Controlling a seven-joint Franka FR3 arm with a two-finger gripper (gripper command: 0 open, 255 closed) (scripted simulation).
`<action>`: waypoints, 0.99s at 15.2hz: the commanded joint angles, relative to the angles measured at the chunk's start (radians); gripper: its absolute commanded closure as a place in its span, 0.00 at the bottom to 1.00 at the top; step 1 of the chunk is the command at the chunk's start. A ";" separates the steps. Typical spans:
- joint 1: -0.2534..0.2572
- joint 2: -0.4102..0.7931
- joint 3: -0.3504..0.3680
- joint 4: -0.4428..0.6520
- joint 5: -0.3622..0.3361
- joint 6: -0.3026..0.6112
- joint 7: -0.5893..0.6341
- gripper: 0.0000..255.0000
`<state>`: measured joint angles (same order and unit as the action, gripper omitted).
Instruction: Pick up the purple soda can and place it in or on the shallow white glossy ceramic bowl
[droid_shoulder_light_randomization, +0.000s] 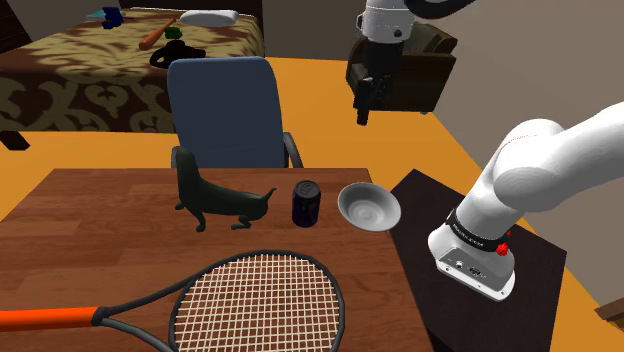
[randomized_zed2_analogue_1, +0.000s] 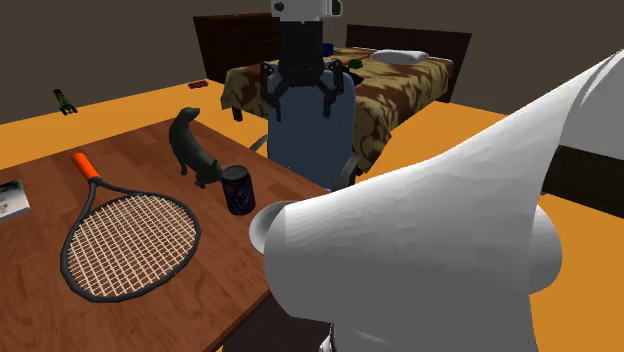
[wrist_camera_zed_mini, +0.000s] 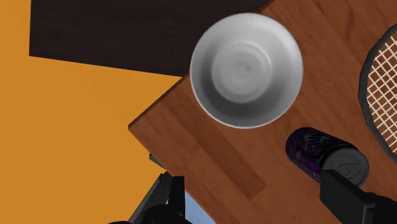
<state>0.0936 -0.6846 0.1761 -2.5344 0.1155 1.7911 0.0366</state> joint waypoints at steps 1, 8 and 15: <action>0.018 0.049 0.045 -0.012 0.027 0.066 0.044 0.00; 0.050 0.249 0.172 0.000 0.068 0.267 0.167 0.00; 0.058 0.506 0.292 0.078 0.021 0.450 0.321 0.00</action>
<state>0.1512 -0.2231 0.4498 -2.4670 0.1496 2.2075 0.3305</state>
